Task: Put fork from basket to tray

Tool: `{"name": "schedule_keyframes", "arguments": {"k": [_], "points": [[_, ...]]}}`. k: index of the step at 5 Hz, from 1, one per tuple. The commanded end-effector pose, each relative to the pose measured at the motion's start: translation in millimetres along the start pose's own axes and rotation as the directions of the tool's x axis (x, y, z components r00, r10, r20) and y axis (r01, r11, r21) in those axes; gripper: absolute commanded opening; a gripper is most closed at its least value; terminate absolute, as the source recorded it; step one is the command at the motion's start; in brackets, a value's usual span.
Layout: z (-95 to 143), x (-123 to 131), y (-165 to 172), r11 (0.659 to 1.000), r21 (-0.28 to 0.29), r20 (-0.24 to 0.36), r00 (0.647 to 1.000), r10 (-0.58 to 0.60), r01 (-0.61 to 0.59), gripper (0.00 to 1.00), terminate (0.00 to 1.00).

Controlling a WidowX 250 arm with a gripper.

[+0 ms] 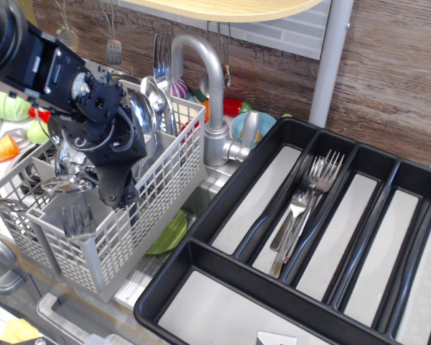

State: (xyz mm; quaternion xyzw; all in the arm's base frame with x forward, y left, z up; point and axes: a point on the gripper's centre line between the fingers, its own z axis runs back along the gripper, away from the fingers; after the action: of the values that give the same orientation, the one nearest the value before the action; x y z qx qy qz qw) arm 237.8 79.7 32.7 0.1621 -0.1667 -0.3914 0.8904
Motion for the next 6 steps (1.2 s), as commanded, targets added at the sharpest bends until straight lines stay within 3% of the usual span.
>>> {"name": "schedule_keyframes", "arguments": {"k": [1,2,4,5,6], "points": [[-4.2,3.4,16.0,1.0,0.03,0.009,1.0,-0.01,0.01,1.0,0.0],[-8.7,1.7,23.9,1.0,0.017,0.01,1.0,-0.008,0.008,0.0,0.0],[-27.8,-3.6,22.4,1.0,-0.016,0.048,0.999,0.023,-0.022,0.0,0.0],[-20.3,-2.4,22.0,0.999,-0.03,0.03,0.999,0.041,-0.04,0.0,0.0],[8.3,6.5,30.7,0.999,-0.012,-0.024,0.999,0.049,-0.05,0.0,0.0]]}}
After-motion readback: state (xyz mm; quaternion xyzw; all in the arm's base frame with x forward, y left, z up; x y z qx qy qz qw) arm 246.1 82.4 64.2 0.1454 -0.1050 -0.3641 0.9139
